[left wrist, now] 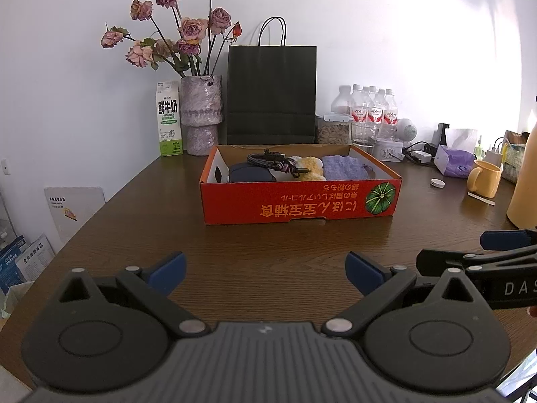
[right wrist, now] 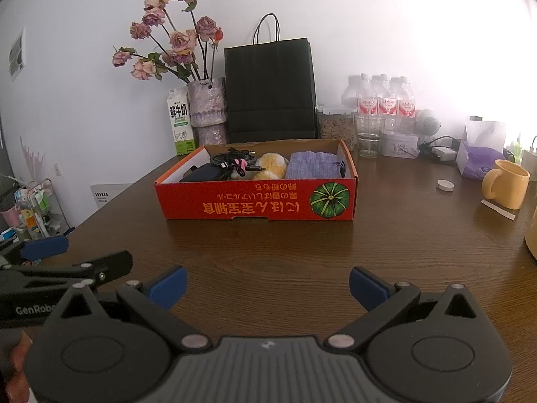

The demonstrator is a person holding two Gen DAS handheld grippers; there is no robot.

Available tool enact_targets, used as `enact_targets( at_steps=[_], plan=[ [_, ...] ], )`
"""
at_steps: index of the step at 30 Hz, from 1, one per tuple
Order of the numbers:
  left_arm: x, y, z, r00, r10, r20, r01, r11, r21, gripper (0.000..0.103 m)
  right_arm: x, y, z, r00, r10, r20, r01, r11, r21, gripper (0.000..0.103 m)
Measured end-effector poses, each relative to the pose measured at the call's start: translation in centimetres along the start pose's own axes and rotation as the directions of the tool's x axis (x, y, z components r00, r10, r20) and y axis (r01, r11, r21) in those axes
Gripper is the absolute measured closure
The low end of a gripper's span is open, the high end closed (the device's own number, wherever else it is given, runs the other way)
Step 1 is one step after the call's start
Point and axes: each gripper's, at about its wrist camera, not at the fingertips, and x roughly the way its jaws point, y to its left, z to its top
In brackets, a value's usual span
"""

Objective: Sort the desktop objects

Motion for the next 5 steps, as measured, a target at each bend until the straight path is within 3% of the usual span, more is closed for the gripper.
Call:
enact_targets(
  at_steps=[5],
  plan=[
    [0.15,0.07,-0.03,1.0,-0.002,-0.003,0.002,1.0,-0.003,0.0,0.09,-0.05,-0.04,1.0,0.0,-0.002,0.0,1.0,0.0,0.0]
  ],
)
